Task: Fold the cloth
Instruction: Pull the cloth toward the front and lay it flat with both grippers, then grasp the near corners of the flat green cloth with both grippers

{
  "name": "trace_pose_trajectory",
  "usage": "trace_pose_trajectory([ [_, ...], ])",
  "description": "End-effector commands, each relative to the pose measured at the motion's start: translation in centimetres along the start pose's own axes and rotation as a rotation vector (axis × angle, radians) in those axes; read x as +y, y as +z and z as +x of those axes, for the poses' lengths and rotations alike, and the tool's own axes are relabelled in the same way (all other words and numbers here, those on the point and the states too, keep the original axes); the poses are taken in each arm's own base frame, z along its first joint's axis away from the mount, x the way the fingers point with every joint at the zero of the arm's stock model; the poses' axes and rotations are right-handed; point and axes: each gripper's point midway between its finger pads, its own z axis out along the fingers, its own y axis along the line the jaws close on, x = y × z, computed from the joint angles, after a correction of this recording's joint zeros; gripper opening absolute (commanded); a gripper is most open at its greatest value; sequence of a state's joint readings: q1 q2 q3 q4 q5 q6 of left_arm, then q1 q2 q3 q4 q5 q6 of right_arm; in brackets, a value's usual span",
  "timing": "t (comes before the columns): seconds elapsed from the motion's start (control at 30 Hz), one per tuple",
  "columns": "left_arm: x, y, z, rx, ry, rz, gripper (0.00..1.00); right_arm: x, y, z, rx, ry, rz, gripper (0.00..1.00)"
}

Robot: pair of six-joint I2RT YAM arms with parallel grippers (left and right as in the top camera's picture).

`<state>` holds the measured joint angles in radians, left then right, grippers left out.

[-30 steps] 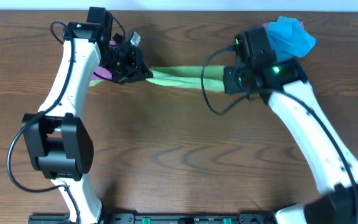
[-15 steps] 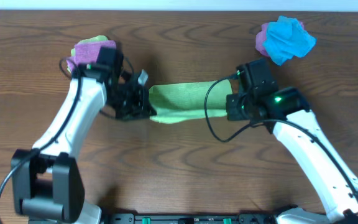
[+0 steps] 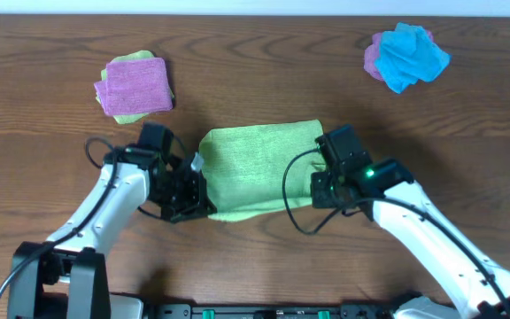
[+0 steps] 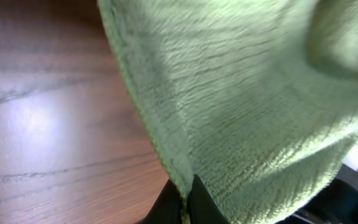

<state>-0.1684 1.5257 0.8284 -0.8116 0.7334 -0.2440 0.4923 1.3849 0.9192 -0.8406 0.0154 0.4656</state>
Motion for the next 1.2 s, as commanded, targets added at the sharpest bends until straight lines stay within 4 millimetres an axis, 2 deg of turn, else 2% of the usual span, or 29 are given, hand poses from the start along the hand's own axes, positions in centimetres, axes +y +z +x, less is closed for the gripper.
trace_pose_trajectory([
  [0.0,1.6,0.9,0.9,0.012,-0.029,-0.031,0.06,-0.4,0.3,1.2,0.002,0.048,0.033,0.02],
  [0.23,2.5,1.4,1.2,0.012,-0.029,-0.052,0.06,0.6,0.8,2.8,0.025,0.068,0.037,0.02],
  [0.27,2.5,1.4,1.1,0.011,-0.028,-0.053,0.06,0.6,0.8,3.0,0.03,0.078,0.042,0.04],
  [0.33,2.5,1.4,1.1,0.01,-0.027,-0.053,0.06,0.6,0.8,3.4,0.041,0.093,0.052,0.15],
  [0.37,2.5,1.4,1.1,0.009,-0.028,-0.055,0.06,0.5,0.7,3.6,0.045,0.101,0.06,0.26],
  [0.4,2.6,1.4,1.1,0.009,-0.029,-0.059,0.09,0.5,0.7,3.8,0.046,0.098,0.066,0.43],
  [0.47,2.6,1.4,1.1,0.009,-0.03,-0.059,0.22,0.3,0.5,3.9,0.045,0.094,0.076,0.69],
  [0.5,2.6,1.3,1.2,0.012,-0.033,-0.06,0.46,0.3,0.3,4.0,0.045,0.096,0.075,0.74],
  [0.53,2.7,1.3,1.3,0.015,-0.035,-0.06,0.62,0.2,0.1,4.0,0.042,0.104,0.074,0.78],
  [0.57,2.7,1.3,1.4,0.02,-0.039,-0.061,0.97,0.2,-0.3,4.1,0.035,0.11,0.068,0.81],
  [0.77,2.4,0.6,2.5,0.031,-0.052,-0.065,0.95,-0.8,-2.4,4.3,-0.011,0.132,0.076,0.86],
  [0.97,1.2,-1.9,3.4,-0.053,-0.082,-0.041,0.95,-2.5,-4.1,6.7,0.034,0.175,0.113,0.88],
  [1.17,0.8,-3.6,5.0,-0.144,-0.138,-0.037,0.95,-2.2,-2.5,8.9,0.072,0.217,0.043,0.88],
])
